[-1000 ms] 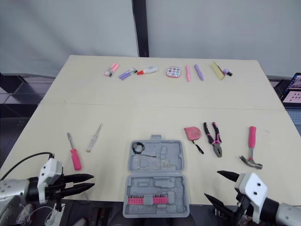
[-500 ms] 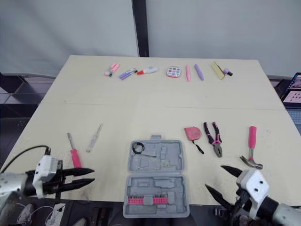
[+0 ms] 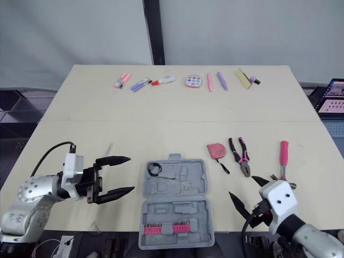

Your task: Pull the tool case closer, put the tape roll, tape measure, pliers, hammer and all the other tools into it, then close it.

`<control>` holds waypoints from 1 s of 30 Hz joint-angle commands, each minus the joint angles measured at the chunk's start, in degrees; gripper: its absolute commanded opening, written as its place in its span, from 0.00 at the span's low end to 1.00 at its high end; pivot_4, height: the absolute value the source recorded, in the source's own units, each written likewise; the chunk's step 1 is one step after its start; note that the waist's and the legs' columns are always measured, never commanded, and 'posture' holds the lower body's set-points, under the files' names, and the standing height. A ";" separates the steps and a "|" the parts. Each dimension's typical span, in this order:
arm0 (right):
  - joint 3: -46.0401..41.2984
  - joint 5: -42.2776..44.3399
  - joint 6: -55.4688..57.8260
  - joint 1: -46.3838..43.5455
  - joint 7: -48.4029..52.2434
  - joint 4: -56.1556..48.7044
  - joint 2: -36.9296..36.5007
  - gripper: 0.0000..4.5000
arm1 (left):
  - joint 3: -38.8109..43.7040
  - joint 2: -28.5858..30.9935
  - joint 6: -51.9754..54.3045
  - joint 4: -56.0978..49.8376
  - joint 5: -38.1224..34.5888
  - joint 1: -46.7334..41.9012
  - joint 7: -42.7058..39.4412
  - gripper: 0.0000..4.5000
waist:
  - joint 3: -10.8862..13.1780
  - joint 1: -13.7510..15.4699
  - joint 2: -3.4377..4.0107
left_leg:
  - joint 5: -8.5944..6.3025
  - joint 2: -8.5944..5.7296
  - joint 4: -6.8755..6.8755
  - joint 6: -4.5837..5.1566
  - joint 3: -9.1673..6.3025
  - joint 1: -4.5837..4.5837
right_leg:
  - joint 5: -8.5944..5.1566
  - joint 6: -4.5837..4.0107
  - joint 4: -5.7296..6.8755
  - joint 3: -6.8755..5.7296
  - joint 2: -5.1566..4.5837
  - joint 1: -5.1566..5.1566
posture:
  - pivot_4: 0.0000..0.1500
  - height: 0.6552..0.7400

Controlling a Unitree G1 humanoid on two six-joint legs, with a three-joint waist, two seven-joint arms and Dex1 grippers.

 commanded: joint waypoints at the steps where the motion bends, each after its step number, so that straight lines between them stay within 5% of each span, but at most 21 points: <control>1: 3.75 0.23 7.97 -6.09 -4.36 -0.80 -0.82 1.00 | -0.74 0.71 1.71 -1.81 -0.58 -1.72 0.90 0.98 | 0.00 -0.01 -0.02 | 0.00 0.00 0.01 0.00 -0.01 0.01 | 0.00 0.00 0.00 0.01 0.00 0.01 | 1.00 0.92; 12: 15.60 -3.63 26.32 -31.69 -14.33 12.95 1.72 1.00 | -3.04 0.43 1.94 -1.70 0.90 -3.93 1.34 0.98 | 0.12 -0.14 0.17 | 0.03 -0.03 -0.04 -0.05 -0.08 -0.09 | 0.00 0.00 0.03 -0.01 0.00 -0.20 | 1.00 0.92; 30: 20.81 -9.36 24.98 -41.93 -18.27 26.07 7.61 1.00 | -3.69 1.36 2.59 -3.52 1.72 -3.88 3.58 0.98 | 0.12 -0.25 0.17 | 0.05 -0.14 -0.03 -0.09 -0.08 -0.24 | 0.00 0.00 0.84 0.01 -0.11 -0.89 | 1.00 0.92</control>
